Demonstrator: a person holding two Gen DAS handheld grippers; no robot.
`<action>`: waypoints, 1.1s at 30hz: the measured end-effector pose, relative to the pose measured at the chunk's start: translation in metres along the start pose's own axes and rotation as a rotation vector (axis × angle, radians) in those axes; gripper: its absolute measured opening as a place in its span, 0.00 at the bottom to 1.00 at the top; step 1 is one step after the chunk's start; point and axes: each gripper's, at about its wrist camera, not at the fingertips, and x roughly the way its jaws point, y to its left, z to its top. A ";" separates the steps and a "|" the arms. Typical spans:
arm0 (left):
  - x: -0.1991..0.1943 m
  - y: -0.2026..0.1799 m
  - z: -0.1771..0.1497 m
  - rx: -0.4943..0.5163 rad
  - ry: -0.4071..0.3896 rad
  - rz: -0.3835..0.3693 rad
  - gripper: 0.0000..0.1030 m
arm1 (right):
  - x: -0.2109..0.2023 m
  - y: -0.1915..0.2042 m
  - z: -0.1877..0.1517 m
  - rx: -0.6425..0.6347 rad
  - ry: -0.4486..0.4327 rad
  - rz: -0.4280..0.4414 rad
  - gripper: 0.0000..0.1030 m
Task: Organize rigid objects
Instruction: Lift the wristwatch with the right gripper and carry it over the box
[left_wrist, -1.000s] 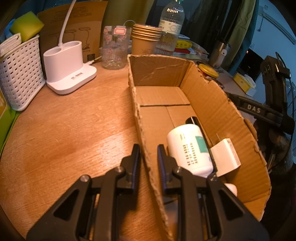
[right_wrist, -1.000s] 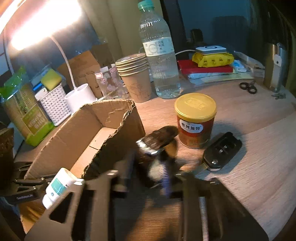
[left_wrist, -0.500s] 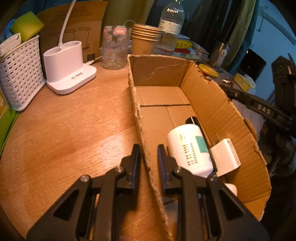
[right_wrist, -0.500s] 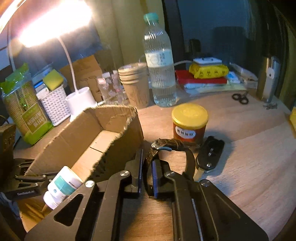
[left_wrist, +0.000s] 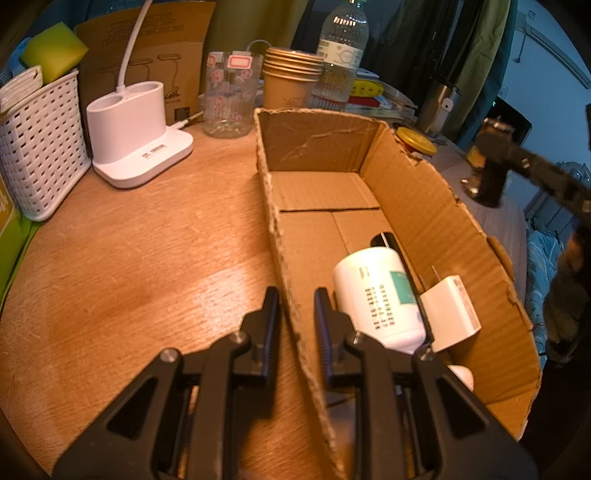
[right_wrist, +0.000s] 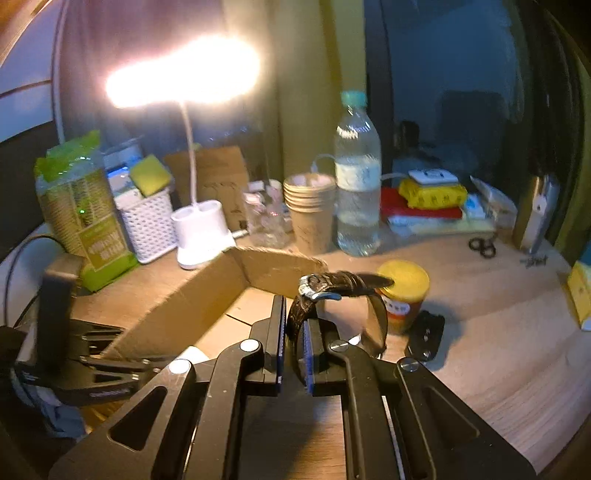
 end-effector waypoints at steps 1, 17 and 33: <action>0.000 0.000 0.000 0.000 0.000 0.000 0.20 | -0.004 0.004 0.002 -0.009 -0.009 0.005 0.09; 0.000 0.000 0.000 0.000 0.000 0.000 0.20 | -0.008 0.052 0.012 -0.095 -0.033 0.103 0.09; 0.000 0.000 0.000 -0.001 0.000 0.000 0.20 | 0.052 0.063 -0.004 -0.116 0.127 0.098 0.10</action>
